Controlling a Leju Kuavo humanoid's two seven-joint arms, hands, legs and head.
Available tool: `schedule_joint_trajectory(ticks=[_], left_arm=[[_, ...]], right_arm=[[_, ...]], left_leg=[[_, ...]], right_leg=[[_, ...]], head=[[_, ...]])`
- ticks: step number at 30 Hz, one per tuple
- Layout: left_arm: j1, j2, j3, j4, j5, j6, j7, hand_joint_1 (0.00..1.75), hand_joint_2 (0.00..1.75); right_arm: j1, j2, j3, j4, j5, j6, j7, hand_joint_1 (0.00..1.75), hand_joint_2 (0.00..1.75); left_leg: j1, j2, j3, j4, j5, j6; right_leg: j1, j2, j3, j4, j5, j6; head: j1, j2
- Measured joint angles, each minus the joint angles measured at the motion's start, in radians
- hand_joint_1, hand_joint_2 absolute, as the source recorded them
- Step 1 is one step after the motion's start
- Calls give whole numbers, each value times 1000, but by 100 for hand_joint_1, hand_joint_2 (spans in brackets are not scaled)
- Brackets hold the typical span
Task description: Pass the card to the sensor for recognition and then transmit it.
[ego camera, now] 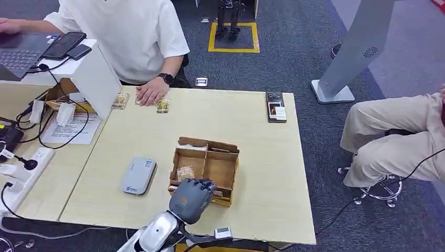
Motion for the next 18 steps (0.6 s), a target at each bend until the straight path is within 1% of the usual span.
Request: schedule_joint_trajectory(ticks=[2, 5, 9, 15, 18], left_arm=[[1, -3, 0, 2, 0, 1, 0, 168, 175], [2, -8, 0, 4, 1, 2, -5, 175, 175], [4, -9, 0, 7, 8, 13, -12, 175, 175], [20, -11, 0, 7, 17, 53, -22, 175, 175], [27, -14, 0, 3, 31, 84, -43, 175, 175]], right_arm=[[0, 0, 0, 0, 1, 0, -1, 0, 175], [0, 0, 0, 0, 3, 0, -3, 0, 175], [0, 0, 0, 0, 6, 0, -3, 0, 175], [0, 0, 0, 0, 10, 0, -5, 0, 175], [0, 0, 0, 1, 11, 0, -8, 0, 175]], left_leg=[[0, 0, 0, 0, 0, 0], [0, 0, 0, 0, 0, 0], [0, 0, 0, 0, 0, 0], [0, 0, 0, 0, 0, 0], [0, 0, 0, 0, 0, 0]], right_leg=[[0, 0, 0, 0, 0, 0], [0, 0, 0, 0, 0, 0], [0, 0, 0, 0, 0, 0], [0, 0, 0, 0, 0, 0], [0, 0, 0, 0, 0, 0]], head=[[0, 0], [0, 0], [0, 0], [0, 0], [0, 0]])
